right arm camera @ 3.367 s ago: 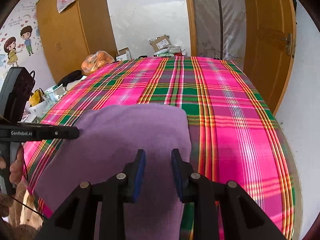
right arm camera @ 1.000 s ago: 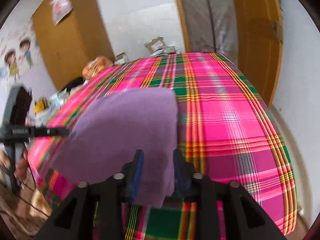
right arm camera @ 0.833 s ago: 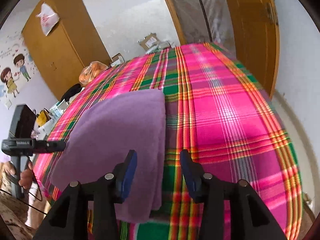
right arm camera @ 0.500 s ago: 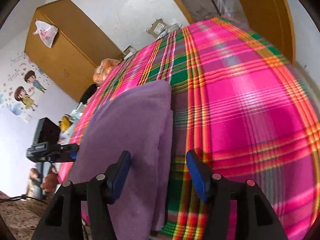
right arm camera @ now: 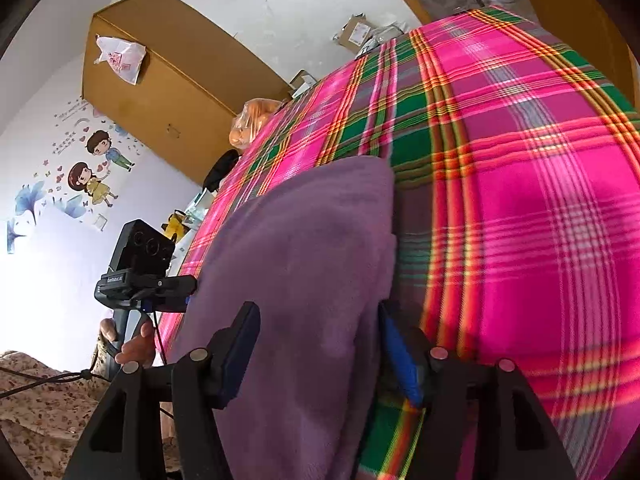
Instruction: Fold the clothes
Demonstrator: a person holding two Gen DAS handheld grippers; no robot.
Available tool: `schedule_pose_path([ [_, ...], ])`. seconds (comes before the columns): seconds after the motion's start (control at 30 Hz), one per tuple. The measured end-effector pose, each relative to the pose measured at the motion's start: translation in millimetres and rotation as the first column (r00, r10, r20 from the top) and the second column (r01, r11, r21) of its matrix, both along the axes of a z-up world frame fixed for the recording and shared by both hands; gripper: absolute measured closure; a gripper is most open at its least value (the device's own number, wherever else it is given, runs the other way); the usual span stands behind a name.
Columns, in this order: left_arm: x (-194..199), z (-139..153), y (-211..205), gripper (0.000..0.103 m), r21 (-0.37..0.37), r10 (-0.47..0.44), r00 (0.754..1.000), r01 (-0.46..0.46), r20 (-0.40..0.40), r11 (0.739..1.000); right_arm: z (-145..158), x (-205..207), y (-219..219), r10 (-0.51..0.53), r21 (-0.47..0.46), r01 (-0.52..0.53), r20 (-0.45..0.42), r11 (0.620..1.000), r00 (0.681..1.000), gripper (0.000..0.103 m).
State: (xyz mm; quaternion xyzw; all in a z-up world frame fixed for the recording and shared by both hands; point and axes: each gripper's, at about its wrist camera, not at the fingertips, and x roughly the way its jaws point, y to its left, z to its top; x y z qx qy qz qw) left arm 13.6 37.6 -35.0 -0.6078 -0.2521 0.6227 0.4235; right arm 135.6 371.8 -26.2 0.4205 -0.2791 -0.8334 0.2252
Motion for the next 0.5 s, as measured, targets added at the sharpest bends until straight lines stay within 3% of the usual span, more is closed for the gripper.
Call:
schedule_pose_path([
  [0.13,13,7,-5,0.046,-0.054,-0.010,0.999,0.007,-0.043,0.999,1,-2,-4,-0.009,0.009,0.009,-0.006,1.000,1.000,0.042],
  [0.23,16,12,-8,0.046,-0.095,-0.004,0.997,-0.003,-0.076,0.995,0,-3,-6,-0.033,0.022,0.033,0.001,0.999,0.999,0.054],
  [0.3,16,14,-6,0.052,-0.128,0.001,0.995,-0.013,-0.097,0.992,0,-4,-7,-0.054,0.037,0.053,0.008,0.998,0.999,0.060],
  [0.5,28,24,3,0.057,-0.240,-0.022,0.980,-0.027,-0.199,0.970,7,-4,-26,-0.083,0.187,0.082,-0.002,0.979,0.997,0.065],
])
